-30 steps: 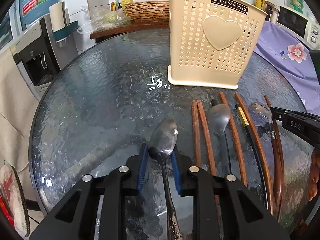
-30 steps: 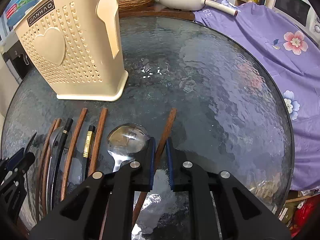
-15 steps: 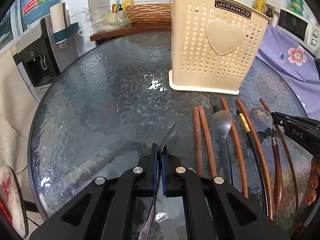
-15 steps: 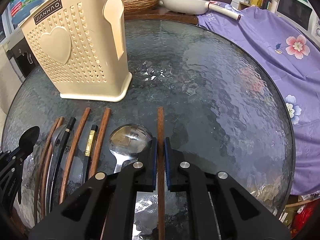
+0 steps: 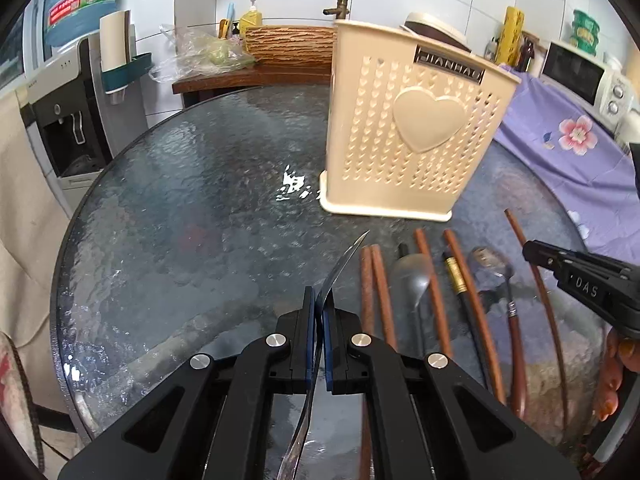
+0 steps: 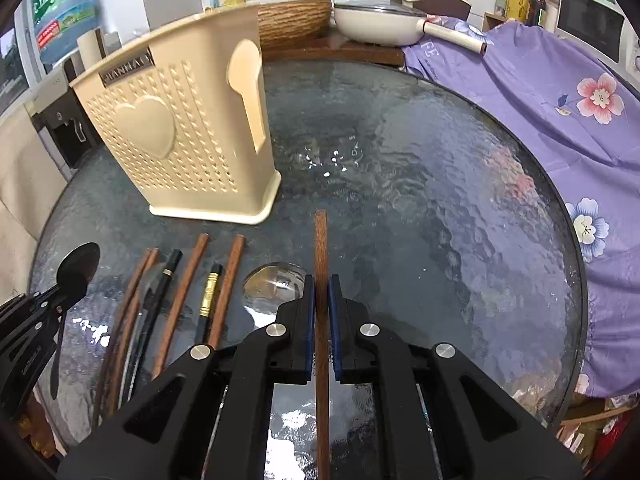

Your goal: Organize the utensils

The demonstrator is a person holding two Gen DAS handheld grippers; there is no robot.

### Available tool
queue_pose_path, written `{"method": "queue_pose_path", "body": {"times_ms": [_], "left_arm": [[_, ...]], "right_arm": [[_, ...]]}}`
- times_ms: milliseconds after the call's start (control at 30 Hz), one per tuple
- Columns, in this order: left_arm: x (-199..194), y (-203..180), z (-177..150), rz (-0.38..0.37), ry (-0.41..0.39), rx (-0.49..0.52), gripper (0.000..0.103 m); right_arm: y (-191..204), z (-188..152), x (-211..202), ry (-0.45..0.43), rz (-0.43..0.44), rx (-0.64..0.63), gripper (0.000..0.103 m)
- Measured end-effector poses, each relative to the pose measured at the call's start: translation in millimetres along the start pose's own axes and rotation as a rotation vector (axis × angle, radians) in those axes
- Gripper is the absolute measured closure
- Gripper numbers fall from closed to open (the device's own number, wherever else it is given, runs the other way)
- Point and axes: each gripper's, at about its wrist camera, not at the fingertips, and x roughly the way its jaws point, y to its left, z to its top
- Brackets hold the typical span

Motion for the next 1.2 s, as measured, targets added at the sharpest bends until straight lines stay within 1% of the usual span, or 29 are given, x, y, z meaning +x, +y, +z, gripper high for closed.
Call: {"method": "queue_pose_path", "body": {"times_ms": [233, 367, 467, 633, 933, 1200], "left_arm": [[-12, -4, 9, -0.05, -0.034, -0.002, 0.1], [-13, -5, 13, -0.055, -0.04, 0.0, 0.1], [-17, -3, 15, -0.079, -0.046, -0.015, 0.1], [-29, -4, 22, -0.107, -0.074, -0.014, 0.1], [-48, -9, 30, -0.16, -0.122, -0.013, 0.1], [-61, -9, 44, -0.229, -0.155, -0.027, 0.1]], "right_arm": [[2, 4, -22, -0.045, 0.065, -0.008, 0.096], [5, 7, -30, -0.066, 0.077, -0.017, 0.096], [5, 9, -35, -0.077, 0.087, -0.017, 0.096], [6, 13, -46, -0.101, 0.104, -0.028, 0.096], [9, 16, -79, -0.156, 0.138, -0.051, 0.096], [12, 24, -113, -0.206, 0.2, -0.078, 0.096]]}}
